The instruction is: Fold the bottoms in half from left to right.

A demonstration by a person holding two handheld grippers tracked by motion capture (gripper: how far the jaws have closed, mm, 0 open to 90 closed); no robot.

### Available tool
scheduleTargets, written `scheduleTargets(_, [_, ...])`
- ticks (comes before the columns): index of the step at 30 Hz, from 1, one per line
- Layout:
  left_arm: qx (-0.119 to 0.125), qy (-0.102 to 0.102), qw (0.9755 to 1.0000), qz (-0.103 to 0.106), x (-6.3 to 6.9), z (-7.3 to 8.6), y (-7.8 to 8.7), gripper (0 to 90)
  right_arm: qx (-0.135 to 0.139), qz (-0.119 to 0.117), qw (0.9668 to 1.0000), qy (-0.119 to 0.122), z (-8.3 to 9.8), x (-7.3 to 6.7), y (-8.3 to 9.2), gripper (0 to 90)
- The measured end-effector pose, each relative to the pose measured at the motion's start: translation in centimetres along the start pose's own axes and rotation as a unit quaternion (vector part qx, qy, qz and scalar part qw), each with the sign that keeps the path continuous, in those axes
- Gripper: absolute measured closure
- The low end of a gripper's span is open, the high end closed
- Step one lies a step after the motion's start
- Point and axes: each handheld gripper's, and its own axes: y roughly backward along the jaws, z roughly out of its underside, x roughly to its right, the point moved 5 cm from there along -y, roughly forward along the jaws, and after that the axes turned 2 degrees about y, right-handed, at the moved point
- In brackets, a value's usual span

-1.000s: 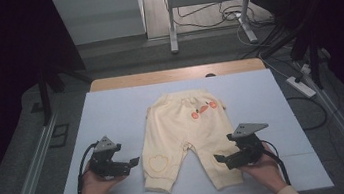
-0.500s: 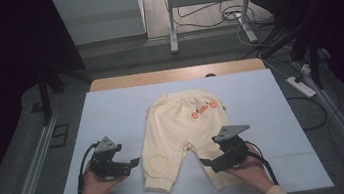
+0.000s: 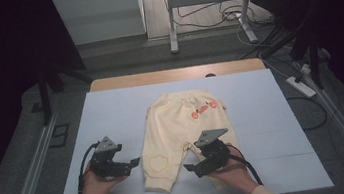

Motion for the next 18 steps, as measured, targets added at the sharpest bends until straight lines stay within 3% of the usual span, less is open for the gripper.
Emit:
scheduleTargets(14, [-0.004,0.001,1.0000,0.002,-0.1,0.1,-0.2,10.2,-0.010,-0.030,0.9993,0.019,-1.2,-2.5,-2.1,16.1])
scheduleTargets(18, [-0.004,0.002,1.0000,0.002,0.0,0.1,-0.3,10.2,-0.017,-0.048,0.9981,0.033,-1.7,-3.7,-2.9,17.8])
